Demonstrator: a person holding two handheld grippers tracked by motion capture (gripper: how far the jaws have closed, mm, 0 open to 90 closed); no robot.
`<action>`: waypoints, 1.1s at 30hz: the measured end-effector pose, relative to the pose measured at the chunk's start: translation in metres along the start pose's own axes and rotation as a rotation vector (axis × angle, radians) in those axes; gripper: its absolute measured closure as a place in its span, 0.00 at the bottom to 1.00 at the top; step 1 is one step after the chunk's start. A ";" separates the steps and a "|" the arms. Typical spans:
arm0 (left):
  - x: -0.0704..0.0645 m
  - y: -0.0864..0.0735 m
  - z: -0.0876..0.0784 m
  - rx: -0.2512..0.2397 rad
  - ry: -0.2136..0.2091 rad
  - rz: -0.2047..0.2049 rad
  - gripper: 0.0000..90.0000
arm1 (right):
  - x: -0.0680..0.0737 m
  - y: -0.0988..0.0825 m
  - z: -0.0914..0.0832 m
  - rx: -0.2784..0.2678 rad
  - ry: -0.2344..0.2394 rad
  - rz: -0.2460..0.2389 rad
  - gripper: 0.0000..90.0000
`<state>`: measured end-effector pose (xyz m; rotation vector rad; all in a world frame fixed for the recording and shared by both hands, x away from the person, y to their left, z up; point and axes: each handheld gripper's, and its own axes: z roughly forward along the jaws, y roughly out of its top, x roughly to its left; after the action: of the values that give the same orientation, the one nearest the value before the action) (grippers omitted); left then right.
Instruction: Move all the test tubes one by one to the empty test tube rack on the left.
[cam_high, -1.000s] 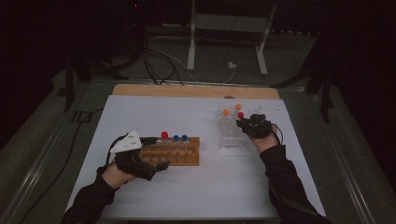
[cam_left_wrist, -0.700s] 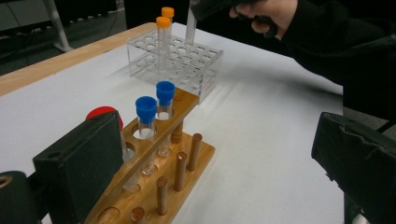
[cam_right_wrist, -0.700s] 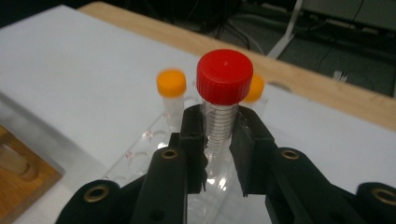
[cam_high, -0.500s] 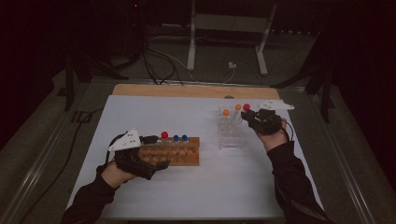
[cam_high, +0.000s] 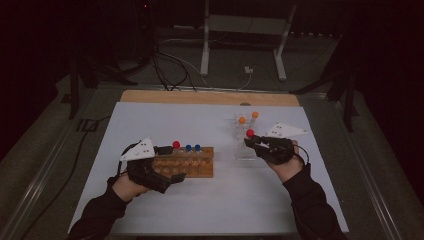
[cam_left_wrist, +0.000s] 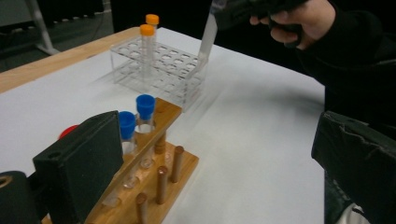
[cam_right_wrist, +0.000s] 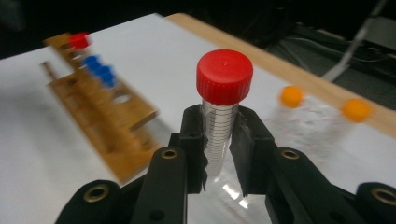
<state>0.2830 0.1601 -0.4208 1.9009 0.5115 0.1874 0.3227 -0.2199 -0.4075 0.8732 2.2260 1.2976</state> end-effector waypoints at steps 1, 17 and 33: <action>-0.001 0.000 0.001 0.002 -0.001 0.002 0.03 | 0.005 -0.002 0.001 0.007 0.012 -0.008 0.83; -0.011 0.008 0.024 0.011 -0.076 0.018 0.04 | 0.058 -0.024 0.011 0.081 0.166 -0.075 0.83; -0.024 0.015 0.059 -0.004 -0.173 0.052 0.23 | 0.085 -0.027 0.020 0.093 0.253 -0.121 0.83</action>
<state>0.2868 0.0946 -0.4267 1.9070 0.3445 0.0565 0.2656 -0.1583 -0.4446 0.6224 2.5095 1.3188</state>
